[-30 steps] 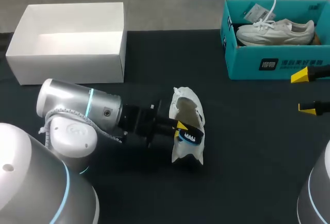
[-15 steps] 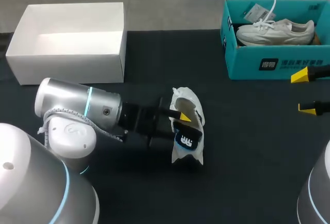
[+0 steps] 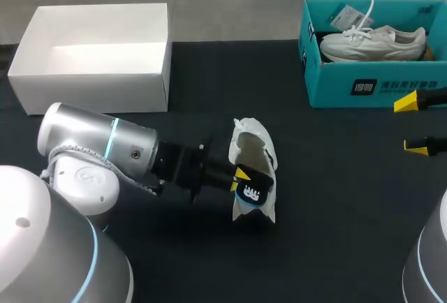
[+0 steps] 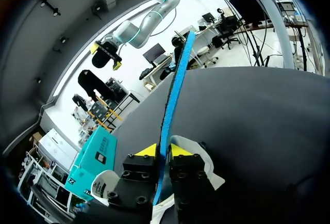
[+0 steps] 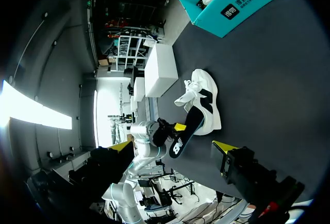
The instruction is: Take the shoe out of the shoebox, open the shoe tongue, remove and reinsert the insole, then place the shoe into the shoebox
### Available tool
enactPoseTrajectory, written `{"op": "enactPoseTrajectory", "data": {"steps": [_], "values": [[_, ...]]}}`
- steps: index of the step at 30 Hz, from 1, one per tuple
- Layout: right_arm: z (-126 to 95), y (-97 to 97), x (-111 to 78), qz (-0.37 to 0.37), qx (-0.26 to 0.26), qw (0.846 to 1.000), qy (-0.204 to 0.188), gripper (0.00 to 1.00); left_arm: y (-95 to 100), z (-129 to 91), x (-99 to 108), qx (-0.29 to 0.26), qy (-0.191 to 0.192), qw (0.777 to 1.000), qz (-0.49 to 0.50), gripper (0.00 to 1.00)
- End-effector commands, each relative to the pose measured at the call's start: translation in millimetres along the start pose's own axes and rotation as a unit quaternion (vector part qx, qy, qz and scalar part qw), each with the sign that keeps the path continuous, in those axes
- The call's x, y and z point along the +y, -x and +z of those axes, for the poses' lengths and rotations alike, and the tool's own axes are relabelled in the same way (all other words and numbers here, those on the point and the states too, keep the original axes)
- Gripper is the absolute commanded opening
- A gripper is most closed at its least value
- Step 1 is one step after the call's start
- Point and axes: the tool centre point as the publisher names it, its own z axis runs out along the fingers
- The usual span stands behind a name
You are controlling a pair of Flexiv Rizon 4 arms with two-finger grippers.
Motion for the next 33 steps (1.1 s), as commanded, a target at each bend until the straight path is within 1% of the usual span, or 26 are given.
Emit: {"op": "enactPoseTrajectory", "data": {"steps": [1, 6, 14, 21, 24, 25, 26, 28, 29, 30, 31, 33], "values": [[-1, 0.0, -4.4, 0.001, -0.002, 1.0, 0.004, 1.0, 2.2, 7, 6, 0.016, 0.01, 1.0, 0.0, 0.0], [-1, 0.0, -4.4, 0.001, -0.002, 1.0, 0.004, 1.0, 3.6, 13, 19, 0.016, 0.028, 0.999, 0.0, 0.0], [-1, 0.0, -4.4, 0.001, -0.002, 1.0, 0.004, 1.0, 11.3, 17, 32, 0.007, 0.048, 0.999, -0.01, 0.0], [-1, 0.0, -4.4, 0.001, -0.002, 1.0, 0.004, 1.0, 17.4, 17, 37, -0.004, 0.06, 0.998, -0.016, 0.0], [-1, 0.0, -4.4, 0.001, -0.002, 1.0, 0.004, 1.0, 19.5, 12, 31, -0.009, 0.058, 0.998, -0.017, 0.6], [-1, 0.0, -4.4, 0.001, -0.002, 1.0, 0.004, 1.0, 19.5, 9, 29, -0.01, 0.057, 0.998, -0.014, 0.75], [-1, 0.0, -4.4, 0.001, -0.002, 1.0, 0.004, 1.0, 19.3, 7, 27, -0.01, 0.056, 0.998, -0.013, 0.74], [-1, 0.0, -4.4, 0.001, -0.002, 1.0, 0.004, 1.0, 18.6, 3, 23, -0.011, 0.051, 0.999, -0.012, 0.66], [-1, 0.0, -4.4, 0.001, -0.002, 1.0, 0.004, 1.0, 17.7, 2, 22, -0.01, 0.05, 0.999, -0.011, 0.56], [-1, 0.0, -4.4, 0.001, -0.002, 1.0, 0.004, 1.0, 16.9, 1, 19, -0.009, 0.046, 0.999, -0.011, 0.5], [-1, 0.0, -4.4, 0.001, -0.002, 1.0, 0.004, 1.0, 15.7, 0, 17, -0.008, 0.042, 0.999, -0.011, 0.49], [-1, 0.0, -4.4, 0.001, -0.002, 1.0, 0.004, 1.0, 12.4, -1, 14, -0.004, 0.039, 0.999, -0.01, 0.44]]}}
